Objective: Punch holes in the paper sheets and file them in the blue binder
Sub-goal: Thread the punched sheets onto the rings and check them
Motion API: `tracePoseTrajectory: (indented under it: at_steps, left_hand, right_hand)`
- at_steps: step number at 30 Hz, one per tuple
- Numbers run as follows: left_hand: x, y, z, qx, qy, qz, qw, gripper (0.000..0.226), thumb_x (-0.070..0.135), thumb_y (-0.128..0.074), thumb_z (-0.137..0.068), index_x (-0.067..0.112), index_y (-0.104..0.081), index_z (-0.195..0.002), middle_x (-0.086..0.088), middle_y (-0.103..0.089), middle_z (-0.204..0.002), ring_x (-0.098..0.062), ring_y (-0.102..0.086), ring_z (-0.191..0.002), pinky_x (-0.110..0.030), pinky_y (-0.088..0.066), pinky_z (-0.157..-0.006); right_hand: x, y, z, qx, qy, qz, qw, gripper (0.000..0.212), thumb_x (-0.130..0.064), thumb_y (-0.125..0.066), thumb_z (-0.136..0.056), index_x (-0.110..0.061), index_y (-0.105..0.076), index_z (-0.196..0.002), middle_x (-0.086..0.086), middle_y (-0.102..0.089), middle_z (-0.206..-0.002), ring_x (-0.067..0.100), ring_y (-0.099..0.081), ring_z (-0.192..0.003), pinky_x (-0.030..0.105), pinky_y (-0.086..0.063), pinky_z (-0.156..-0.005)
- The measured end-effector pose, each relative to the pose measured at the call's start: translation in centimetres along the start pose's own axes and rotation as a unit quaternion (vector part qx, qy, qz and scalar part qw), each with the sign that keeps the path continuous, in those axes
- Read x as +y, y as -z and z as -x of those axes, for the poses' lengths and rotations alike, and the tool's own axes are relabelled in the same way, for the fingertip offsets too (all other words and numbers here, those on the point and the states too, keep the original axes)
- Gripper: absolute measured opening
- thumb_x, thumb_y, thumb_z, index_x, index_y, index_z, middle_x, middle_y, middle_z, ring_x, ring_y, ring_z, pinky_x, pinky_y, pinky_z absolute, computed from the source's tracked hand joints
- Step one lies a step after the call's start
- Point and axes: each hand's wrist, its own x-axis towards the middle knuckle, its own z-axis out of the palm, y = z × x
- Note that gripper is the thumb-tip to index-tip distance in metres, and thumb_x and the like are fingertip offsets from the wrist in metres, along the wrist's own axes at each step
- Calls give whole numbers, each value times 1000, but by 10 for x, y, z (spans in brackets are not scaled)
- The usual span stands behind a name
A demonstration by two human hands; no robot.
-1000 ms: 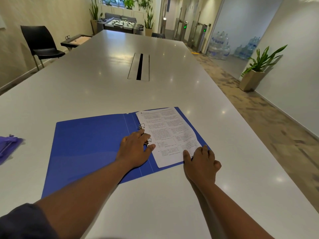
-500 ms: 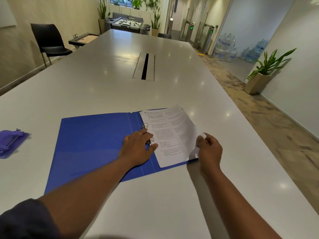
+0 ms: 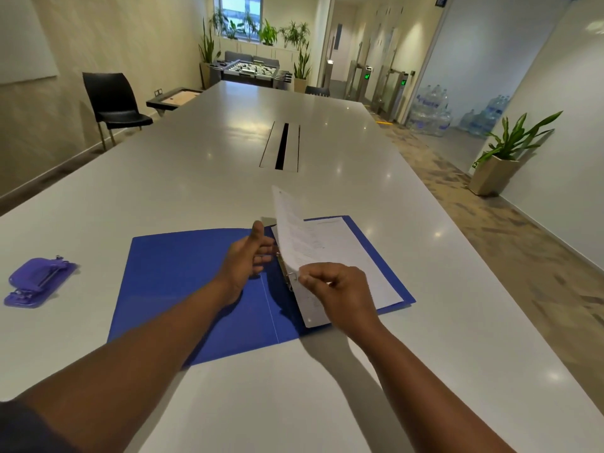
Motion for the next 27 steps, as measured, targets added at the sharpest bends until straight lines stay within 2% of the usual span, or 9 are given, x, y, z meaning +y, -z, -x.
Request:
tracePoseTrajectory:
  at_steps: [3, 5, 7, 9, 11, 14, 16, 22, 27]
  left_hand:
    - [15, 7, 2, 18, 13, 27, 999, 70, 72, -63, -83, 4, -71, -98, -3, -67, -74, -14, -52, -62, -26, -46, -56]
    - [19, 8, 3, 59, 26, 14, 998, 35, 38, -65, -98, 4, -71, -97, -5, -71, -77, -16, -50, -60, -28, -44, -54]
    - [20, 9, 4, 87, 61, 14, 994, 17, 21, -63, -99, 6, -72, -101, -9, -74, -83, -18, -52, -62, -32, -46, -59]
    - [22, 10, 8, 104, 99, 45, 989, 12, 17, -63, -99, 8, -70, -101, -9, -73, -80, -18, -57, -64, -33, -52, -62]
    - [24, 12, 12, 121, 117, 67, 983, 10, 17, -66, -98, 9, -69, -95, -9, -73, -78, -16, -61, -61, -31, -56, -62]
    - [25, 18, 14, 146, 117, 68, 980, 12, 19, -70, -96, 8, -69, -92, -11, -75, -81, -17, -60, -60, -29, -52, -56]
    - [27, 22, 15, 156, 115, 69, 979, 14, 20, -72, -94, 6, -69, -91, -12, -75, -83, -18, -60, -60, -31, -49, -55]
    - [29, 31, 20, 182, 116, 67, 974, 16, 18, -71, -95, 6, -63, -88, -12, -75, -89, -21, -67, -68, -27, -51, -50]
    - [30, 36, 24, 190, 113, 53, 974, 24, 22, -67, -98, 9, -56, -82, -10, -71, -89, -21, -67, -73, -30, -52, -54]
  right_hand:
    - [-6, -10, 5, -57, 74, 73, 993, 10, -24, -74, -92, -18, -82, -96, -11, -78, -100, 8, -69, -96, 29, -56, -91]
    - [-8, -13, 7, -98, 81, 76, 989, 13, -28, -74, -92, -17, -81, -96, -12, -78, -100, 8, -68, -99, 27, -56, -90]
    - [-6, -10, 9, -115, 51, 23, 992, 15, -31, -76, -91, -22, -82, -101, -20, -75, -101, 1, -67, -101, 18, -53, -89]
    - [-1, -2, 7, -91, 24, -37, 995, 16, -30, -75, -91, -20, -82, -101, -20, -76, -100, -4, -68, -97, 13, -51, -84]
    - [12, 5, 2, -8, -10, -40, 999, 21, -34, -71, -94, -18, -81, -104, -18, -75, -101, -3, -70, -93, 21, -55, -84]
    - [45, 22, -8, 87, -118, 128, 981, 41, -43, -66, -95, -19, -69, -128, -5, -69, -128, 12, -66, -114, 40, -54, -99]
    - [65, 35, -9, 82, -185, 218, 955, 50, -46, -65, -94, -16, -62, -134, 2, -62, -139, 25, -60, -124, 38, -49, -97]
    - [100, 58, -9, 49, -259, 363, 894, 50, -64, -67, -80, -19, -52, -94, 3, -59, -99, 27, -57, -90, 40, -54, -80]
    - [105, 66, -11, 57, -265, 327, 906, 46, -54, -78, -77, -18, -52, -90, 2, -62, -93, 29, -64, -87, 40, -57, -74]
